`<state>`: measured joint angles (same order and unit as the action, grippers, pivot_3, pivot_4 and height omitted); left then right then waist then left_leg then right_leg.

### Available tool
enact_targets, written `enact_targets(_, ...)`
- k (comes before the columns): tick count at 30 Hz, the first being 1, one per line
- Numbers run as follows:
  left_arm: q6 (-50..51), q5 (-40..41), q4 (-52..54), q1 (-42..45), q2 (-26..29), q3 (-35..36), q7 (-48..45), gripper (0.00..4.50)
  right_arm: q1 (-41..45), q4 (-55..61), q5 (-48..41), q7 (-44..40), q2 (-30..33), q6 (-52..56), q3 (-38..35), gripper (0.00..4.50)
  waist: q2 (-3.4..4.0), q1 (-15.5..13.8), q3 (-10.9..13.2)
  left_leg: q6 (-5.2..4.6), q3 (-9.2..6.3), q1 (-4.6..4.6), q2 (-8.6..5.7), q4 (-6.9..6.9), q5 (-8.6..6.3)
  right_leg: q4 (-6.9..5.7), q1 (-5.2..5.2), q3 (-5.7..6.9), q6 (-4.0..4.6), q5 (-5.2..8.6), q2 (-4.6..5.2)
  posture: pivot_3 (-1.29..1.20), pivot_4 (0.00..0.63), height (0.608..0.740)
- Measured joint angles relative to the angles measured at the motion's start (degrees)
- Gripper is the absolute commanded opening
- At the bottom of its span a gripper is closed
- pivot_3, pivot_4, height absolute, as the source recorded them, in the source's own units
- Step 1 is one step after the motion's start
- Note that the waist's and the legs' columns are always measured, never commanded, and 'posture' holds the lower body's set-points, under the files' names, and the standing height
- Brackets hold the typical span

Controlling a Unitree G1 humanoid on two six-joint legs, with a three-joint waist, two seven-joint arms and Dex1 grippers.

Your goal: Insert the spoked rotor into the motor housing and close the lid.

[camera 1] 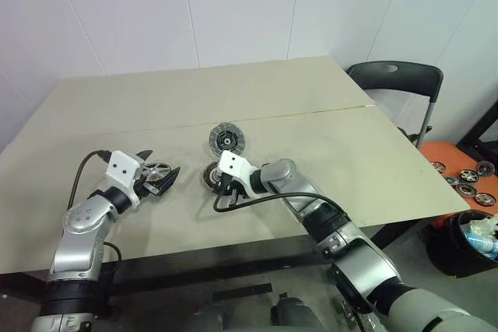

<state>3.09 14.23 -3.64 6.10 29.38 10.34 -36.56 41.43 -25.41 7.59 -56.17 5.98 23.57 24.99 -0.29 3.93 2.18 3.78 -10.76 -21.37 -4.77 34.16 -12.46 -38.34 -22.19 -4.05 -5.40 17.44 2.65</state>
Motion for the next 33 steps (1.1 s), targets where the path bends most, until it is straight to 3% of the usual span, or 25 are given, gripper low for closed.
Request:
enact_targets(10, -0.1, 0.0, -0.1, 0.0, 0.0, 0.0, -0.5, 4.5, -2.0, 5.0, -0.3, -1.9, 2.7, 1.3, 1.5, 0.02, -0.03, -0.1, 0.0, 0.0, -0.01, 0.0, 0.0, 0.0, 0.0, 0.06, 0.03, 0.02, 0.0, 0.0, 0.01, 0.0, 0.0, 0.74)
enact_targets(17, -0.1, -0.1, -0.3, 0.1, 0.0, -0.1, -0.5, 4.5, -2.4, 5.0, -3.4, -2.1, 1.5, 2.7, 1.1, 2.04, -0.04, -0.1, 0.0, 0.0, -0.01, 0.0, 0.01, 0.01, 0.0, 0.05, 0.03, 0.02, 0.0, 0.0, 0.01, 0.0, 0.0, 0.74)
enact_targets(22, -0.1, -0.2, -0.3, 0.1, 0.0, -0.1, -0.6, 4.5, -1.4, 5.5, -10.0, -1.7, -1.9, 5.8, -4.0, 2.04, -0.05, -0.1, 0.0, 0.0, -0.03, 0.01, 0.03, 0.01, 0.0, 0.04, 0.02, 0.03, 0.01, -0.01, 0.0, 0.0, 0.0, 0.74)
enact_targets(26, -0.1, -0.3, -0.4, 0.1, 0.0, -0.2, -0.6, 4.5, 1.2, 3.2, -9.7, 3.0, -2.7, 3.9, -5.4, 2.04, -0.05, -0.1, 0.0, 0.0, -0.02, 0.03, 0.03, 0.01, 0.0, 0.04, -0.01, 0.04, 0.01, -0.01, 0.0, 0.0, 0.0, 0.74)
enact_targets(32, -0.1, -0.3, -0.8, 0.1, 0.0, -0.5, -0.7, 4.5, 2.5, -4.6, -5.0, 9.8, -2.4, -1.6, -4.4, 0.07, -0.05, -0.1, 0.0, 0.0, -0.01, 0.01, 0.01, 0.0, 0.0, 0.04, 0.0, 0.04, 0.01, -0.01, -0.01, 0.0, 0.0, 0.74)
enact_targets(33, -0.1, -0.4, -0.9, 0.2, 0.0, -0.5, -0.7, 4.5, 2.5, -5.2, -4.3, 10.1, -2.3, -2.1, -3.9, 0.03, -0.05, 0.0, 0.0, 0.0, -0.01, 0.01, 0.01, 0.0, 0.0, 0.04, 0.0, 0.04, 0.01, -0.01, 0.0, 0.0, 0.0, 0.74)
